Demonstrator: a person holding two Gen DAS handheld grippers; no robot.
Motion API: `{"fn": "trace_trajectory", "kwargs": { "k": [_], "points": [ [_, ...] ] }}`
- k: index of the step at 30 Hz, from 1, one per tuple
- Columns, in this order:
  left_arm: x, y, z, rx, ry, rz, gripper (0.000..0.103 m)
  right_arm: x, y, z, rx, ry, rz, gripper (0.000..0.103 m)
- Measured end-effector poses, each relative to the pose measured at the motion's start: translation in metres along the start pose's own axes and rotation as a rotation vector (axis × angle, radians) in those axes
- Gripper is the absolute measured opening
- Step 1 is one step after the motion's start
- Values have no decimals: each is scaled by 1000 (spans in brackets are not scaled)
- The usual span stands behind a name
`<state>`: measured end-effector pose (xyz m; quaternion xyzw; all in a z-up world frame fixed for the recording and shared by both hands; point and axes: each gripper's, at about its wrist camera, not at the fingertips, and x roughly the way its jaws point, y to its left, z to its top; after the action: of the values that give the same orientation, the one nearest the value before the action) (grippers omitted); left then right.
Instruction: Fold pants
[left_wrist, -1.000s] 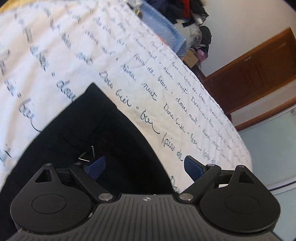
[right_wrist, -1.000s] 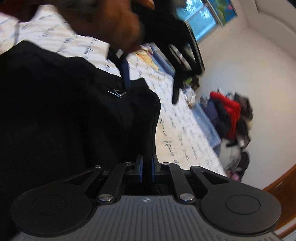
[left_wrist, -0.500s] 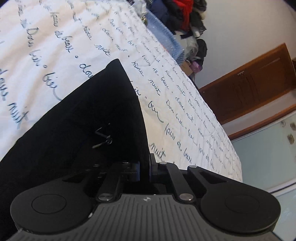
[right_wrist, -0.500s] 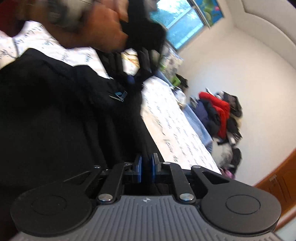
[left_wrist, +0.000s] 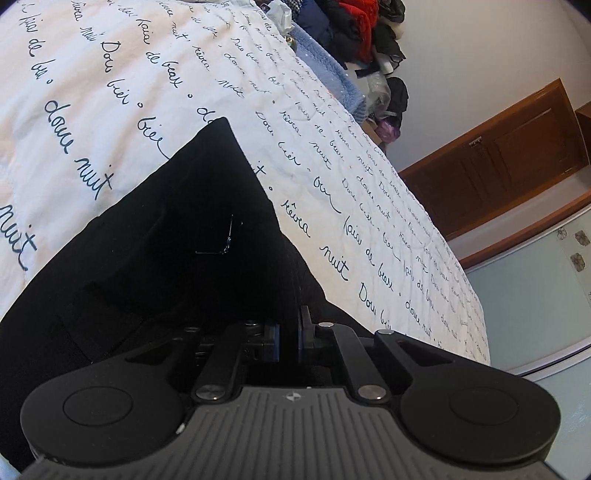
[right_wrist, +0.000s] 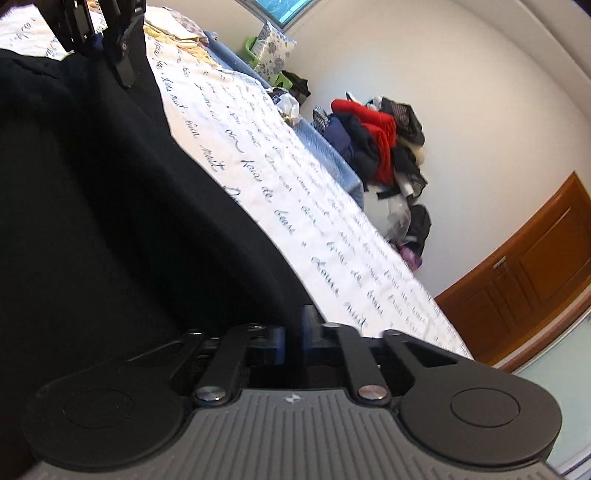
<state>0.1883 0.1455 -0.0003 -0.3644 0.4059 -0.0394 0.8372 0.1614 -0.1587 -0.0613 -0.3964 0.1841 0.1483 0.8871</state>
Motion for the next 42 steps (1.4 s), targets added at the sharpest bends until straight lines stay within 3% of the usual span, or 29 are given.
{"fn": "trace_trajectory", "kwargs": {
  "k": [6,20,37,42],
  "points": [
    [-29,-3,-13,90,-32,-18,11,-33,5,-1,-2,-26,20,5],
    [-74,36,-44,104,51,-42,11,-118,29,-10,84,-31,155,5],
    [-88,44,-69,216,61,58,11,-140,65,-19,64,23,274,5],
    [-71,47,-70,229,104,128,19,-135,71,-23,87,41,285,5]
  ]
}}
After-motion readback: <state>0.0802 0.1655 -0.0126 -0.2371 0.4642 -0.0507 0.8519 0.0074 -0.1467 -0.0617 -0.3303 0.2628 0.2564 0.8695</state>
